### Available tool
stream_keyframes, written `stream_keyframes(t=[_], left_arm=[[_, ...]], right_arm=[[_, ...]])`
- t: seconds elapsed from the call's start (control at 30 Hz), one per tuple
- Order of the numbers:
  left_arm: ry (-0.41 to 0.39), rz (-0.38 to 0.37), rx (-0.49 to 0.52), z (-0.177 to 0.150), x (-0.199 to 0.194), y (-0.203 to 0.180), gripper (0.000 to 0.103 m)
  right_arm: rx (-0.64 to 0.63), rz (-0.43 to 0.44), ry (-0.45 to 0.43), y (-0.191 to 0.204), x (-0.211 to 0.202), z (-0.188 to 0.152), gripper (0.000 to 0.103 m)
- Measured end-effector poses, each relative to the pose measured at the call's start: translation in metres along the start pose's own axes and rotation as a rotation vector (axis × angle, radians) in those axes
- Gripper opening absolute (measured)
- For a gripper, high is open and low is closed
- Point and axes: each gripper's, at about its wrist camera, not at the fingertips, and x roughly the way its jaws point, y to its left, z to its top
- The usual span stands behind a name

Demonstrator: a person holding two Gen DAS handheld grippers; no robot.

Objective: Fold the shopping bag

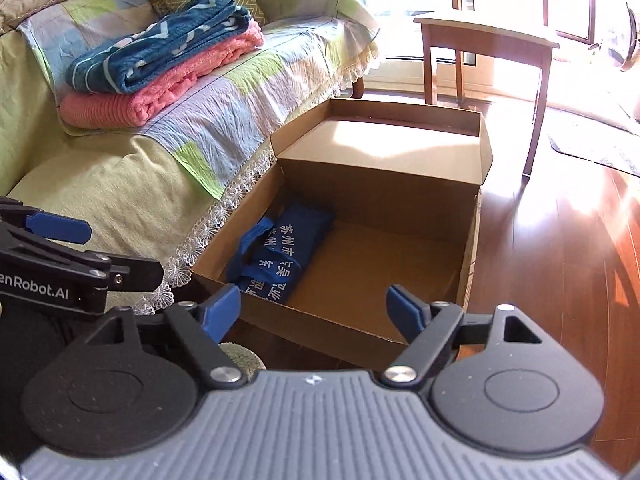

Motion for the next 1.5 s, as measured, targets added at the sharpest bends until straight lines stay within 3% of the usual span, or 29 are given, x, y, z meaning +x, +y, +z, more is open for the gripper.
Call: stream_keyframes(t=[0.23,0.63,1.0,1.5], left_arm=[[-0.049,0.037,0.020,-0.003,-0.004,-0.009,0.093],[0.005,0.115,0.023,-0.009,0.015,-0.013,0.093],[0.035,0.100,-0.007,-0.007,0.047,-0.004,0.093],[0.109,0.047,0.024,0.002,0.098,-0.012,0.093]], right_arm=[[-0.010,-0.024,-0.009,-0.003,-0.021,-0.007,0.101],[-0.044,-0.070,0.028,-0.012,-0.024,-0.008,0.102],[-0.052,-0.186,-0.037,-0.011,0.003,-0.004,0.102],[0.068,-0.192,0.086,-0.037,0.041,0.009,0.102]])
